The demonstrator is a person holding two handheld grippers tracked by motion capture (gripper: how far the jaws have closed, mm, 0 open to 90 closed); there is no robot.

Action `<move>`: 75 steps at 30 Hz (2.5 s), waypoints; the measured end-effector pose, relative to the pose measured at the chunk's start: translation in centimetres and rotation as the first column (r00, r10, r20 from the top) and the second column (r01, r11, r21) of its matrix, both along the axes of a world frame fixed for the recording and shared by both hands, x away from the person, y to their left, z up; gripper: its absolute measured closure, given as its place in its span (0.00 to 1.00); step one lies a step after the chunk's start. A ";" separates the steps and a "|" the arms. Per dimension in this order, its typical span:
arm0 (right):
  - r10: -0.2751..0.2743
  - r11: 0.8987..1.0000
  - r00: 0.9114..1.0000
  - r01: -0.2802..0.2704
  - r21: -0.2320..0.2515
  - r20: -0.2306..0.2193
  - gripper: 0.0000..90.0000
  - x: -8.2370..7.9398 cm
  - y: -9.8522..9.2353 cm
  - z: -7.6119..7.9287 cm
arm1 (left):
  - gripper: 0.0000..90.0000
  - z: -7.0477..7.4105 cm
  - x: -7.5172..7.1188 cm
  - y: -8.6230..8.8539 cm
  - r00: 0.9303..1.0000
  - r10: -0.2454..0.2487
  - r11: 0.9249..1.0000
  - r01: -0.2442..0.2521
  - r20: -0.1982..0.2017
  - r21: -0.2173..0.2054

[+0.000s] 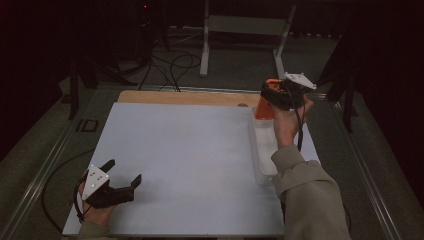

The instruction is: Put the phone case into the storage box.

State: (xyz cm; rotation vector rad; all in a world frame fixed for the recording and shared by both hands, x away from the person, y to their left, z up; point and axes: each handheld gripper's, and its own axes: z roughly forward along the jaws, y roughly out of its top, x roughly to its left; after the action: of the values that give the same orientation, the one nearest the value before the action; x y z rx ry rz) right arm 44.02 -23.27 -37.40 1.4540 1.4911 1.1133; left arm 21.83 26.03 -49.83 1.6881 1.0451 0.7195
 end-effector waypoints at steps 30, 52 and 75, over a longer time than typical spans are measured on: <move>-0.033 0.999 0.998 0.030 -0.043 -0.059 0.18 1.3 0.2 -2.7 | 0.00 0.1 -0.2 0.2 1.000 0.016 1.000 -0.015 0.017 -0.013; -0.045 0.997 0.992 0.039 -0.061 -0.114 0.18 2.0 0.6 -4.3 | 0.00 0.1 -0.2 0.2 1.000 0.017 1.000 -0.016 0.016 -0.013; -0.052 0.998 0.984 0.043 -0.056 -0.172 0.18 2.6 0.4 -6.4 | 0.00 0.1 -0.2 0.1 1.000 0.014 1.000 -0.014 0.015 -0.010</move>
State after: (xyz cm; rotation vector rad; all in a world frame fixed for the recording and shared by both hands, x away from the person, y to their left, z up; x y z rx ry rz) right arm 46.58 -22.85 -43.82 1.5752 1.5840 0.9316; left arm 21.66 26.18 -49.77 1.6663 1.0493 0.7331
